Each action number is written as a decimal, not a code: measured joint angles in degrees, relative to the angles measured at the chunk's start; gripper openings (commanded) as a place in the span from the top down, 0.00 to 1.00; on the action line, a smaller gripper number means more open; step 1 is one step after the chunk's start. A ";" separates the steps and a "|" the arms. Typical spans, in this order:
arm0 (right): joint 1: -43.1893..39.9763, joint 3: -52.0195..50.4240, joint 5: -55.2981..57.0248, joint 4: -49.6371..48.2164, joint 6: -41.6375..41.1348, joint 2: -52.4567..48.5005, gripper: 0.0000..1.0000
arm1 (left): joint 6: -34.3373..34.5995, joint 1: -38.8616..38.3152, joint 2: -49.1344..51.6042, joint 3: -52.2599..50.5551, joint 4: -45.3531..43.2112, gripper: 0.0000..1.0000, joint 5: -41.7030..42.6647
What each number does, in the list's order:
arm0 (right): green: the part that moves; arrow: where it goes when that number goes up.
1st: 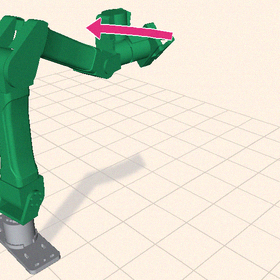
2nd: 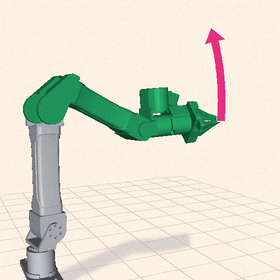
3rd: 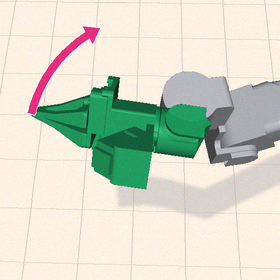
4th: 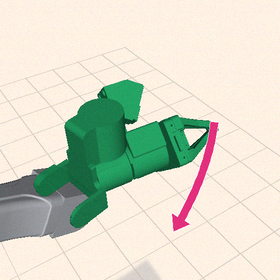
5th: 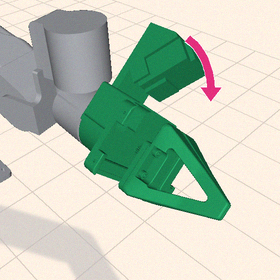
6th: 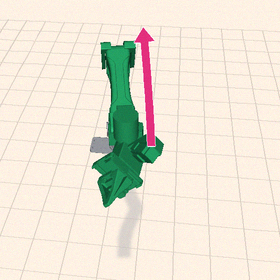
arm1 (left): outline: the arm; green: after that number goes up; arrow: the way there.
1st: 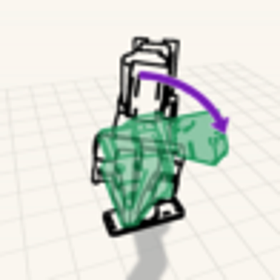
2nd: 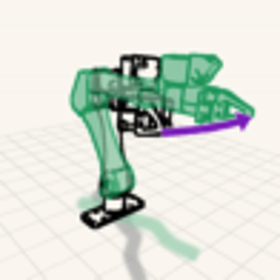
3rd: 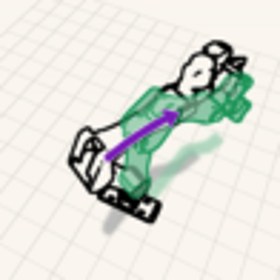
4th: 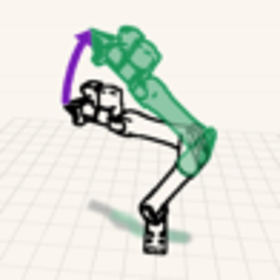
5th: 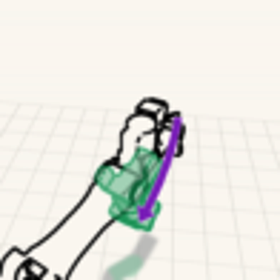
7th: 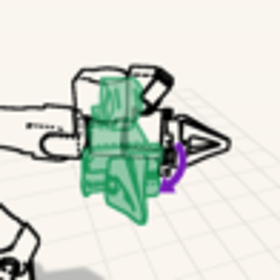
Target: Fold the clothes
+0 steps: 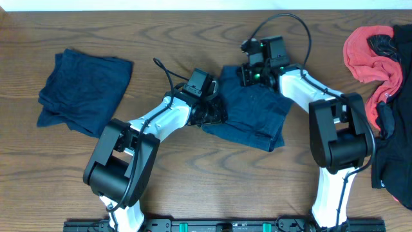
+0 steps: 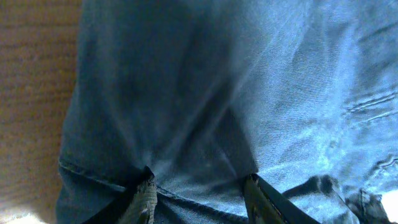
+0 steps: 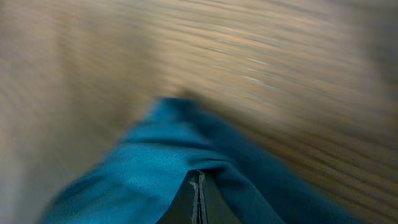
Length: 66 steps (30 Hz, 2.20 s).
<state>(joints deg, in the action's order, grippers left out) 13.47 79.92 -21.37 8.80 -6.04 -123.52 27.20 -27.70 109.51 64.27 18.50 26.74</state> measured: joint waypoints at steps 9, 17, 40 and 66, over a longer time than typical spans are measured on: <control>-5.05 0.09 5.09 -0.44 -3.48 -2.16 0.98 | 0.72 -2.10 -0.15 0.00 2.78 0.52 -0.24; -5.25 0.98 5.79 4.92 -3.63 -1.20 0.98 | 1.95 -2.82 -0.68 0.04 4.04 0.43 -0.17; -8.02 -7.19 2.49 39.47 0.92 22.93 0.97 | 0.37 2.86 -7.93 -2.03 -7.76 0.23 -16.02; -8.15 -28.74 18.82 -3.34 -2.84 22.97 0.69 | -1.70 2.69 -2.49 -1.44 14.01 0.34 -2.40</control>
<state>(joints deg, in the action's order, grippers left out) 5.32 51.18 -2.55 5.45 -8.88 -100.55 25.50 -25.02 107.02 62.83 32.51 24.34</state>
